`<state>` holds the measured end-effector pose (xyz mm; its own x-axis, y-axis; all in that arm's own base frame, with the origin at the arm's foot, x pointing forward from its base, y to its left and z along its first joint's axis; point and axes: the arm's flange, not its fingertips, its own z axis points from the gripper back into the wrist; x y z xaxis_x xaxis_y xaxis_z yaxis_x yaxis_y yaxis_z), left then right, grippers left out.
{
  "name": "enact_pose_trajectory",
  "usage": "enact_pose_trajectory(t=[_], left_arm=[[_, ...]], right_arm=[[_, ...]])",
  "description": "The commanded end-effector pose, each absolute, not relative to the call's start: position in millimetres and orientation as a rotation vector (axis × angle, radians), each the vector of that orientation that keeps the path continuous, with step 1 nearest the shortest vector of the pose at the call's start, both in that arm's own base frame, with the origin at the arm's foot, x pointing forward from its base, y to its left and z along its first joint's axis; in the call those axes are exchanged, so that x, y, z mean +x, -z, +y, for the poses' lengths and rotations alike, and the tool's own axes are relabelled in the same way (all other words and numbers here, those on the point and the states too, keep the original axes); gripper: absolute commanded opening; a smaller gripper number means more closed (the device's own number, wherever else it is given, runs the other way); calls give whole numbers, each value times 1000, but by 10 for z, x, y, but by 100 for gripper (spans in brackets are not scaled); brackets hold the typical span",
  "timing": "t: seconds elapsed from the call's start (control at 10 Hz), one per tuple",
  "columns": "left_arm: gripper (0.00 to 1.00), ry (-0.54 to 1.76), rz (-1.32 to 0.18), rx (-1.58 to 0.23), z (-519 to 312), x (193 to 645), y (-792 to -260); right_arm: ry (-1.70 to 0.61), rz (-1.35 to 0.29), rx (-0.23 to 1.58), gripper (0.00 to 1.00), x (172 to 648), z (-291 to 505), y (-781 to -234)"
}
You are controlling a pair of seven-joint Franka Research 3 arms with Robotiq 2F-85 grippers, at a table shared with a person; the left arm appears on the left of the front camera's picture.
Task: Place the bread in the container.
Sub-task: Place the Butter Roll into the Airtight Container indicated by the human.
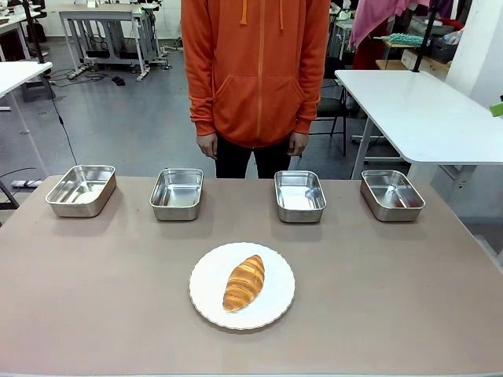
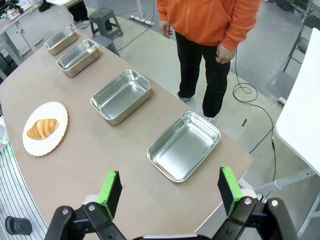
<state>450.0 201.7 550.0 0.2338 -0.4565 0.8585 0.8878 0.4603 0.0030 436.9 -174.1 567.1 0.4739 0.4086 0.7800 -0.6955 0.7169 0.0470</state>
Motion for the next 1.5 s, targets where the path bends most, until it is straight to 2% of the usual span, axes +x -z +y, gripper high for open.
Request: enact_pose_trajectory(t=[0.0, 1.4], left_arm=[[100, 993, -931, -556, 2012, 4500, -5516], [100, 993, -931, -556, 2012, 4500, -5516]], right_arm=[[-699, -856, 400, 100, 4385, -1737, -5679], [-699, -856, 400, 100, 4385, -1737, -5679]])
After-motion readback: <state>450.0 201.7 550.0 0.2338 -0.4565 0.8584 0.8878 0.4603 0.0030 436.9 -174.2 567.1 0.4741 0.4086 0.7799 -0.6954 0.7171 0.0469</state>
